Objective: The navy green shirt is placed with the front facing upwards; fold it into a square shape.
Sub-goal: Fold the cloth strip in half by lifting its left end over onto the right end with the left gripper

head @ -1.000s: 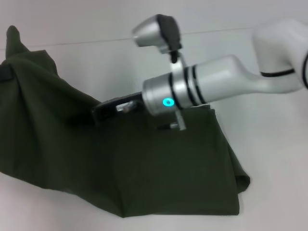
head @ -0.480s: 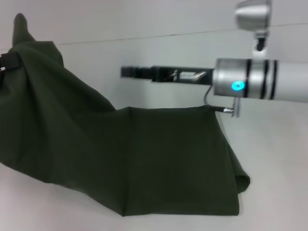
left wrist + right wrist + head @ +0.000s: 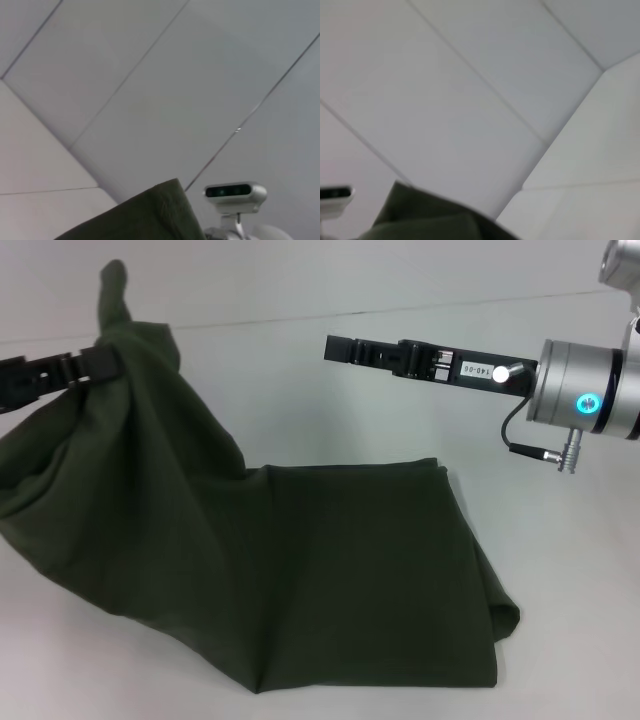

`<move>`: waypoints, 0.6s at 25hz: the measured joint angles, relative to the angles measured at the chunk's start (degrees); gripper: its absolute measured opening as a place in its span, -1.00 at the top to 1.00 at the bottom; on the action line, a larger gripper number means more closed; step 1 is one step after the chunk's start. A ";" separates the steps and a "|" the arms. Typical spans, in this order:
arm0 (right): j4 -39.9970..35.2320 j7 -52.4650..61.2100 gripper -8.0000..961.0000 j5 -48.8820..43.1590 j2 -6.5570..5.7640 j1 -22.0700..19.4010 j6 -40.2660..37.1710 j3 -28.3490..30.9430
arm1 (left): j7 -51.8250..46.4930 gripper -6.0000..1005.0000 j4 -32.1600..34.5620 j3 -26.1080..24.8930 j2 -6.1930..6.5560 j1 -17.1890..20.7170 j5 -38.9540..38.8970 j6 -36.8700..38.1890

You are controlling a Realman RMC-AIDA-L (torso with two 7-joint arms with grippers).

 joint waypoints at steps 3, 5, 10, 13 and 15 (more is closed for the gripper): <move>-0.15 0.12 0.20 -0.46 -0.03 -0.37 -1.04 -1.86 | 0.15 0.94 -0.08 1.00 -1.43 0.00 -1.21 -0.20; 0.13 0.13 0.20 -0.65 0.05 -0.74 -1.04 -4.14 | 0.28 0.94 -0.09 1.33 -2.18 0.02 -1.74 -0.25; 2.31 0.11 0.20 -0.73 0.40 -0.73 -0.03 -10.69 | 0.43 0.94 -0.11 2.26 -3.41 0.10 -3.94 -0.37; 4.48 -0.23 0.20 -0.71 0.60 -0.10 1.41 -14.04 | 0.68 0.94 -0.69 3.14 -3.68 0.21 -5.00 -0.58; 5.69 -0.29 0.20 -0.55 0.67 0.17 2.53 -16.00 | 0.91 0.94 -1.14 3.68 -3.72 0.23 -5.42 -0.82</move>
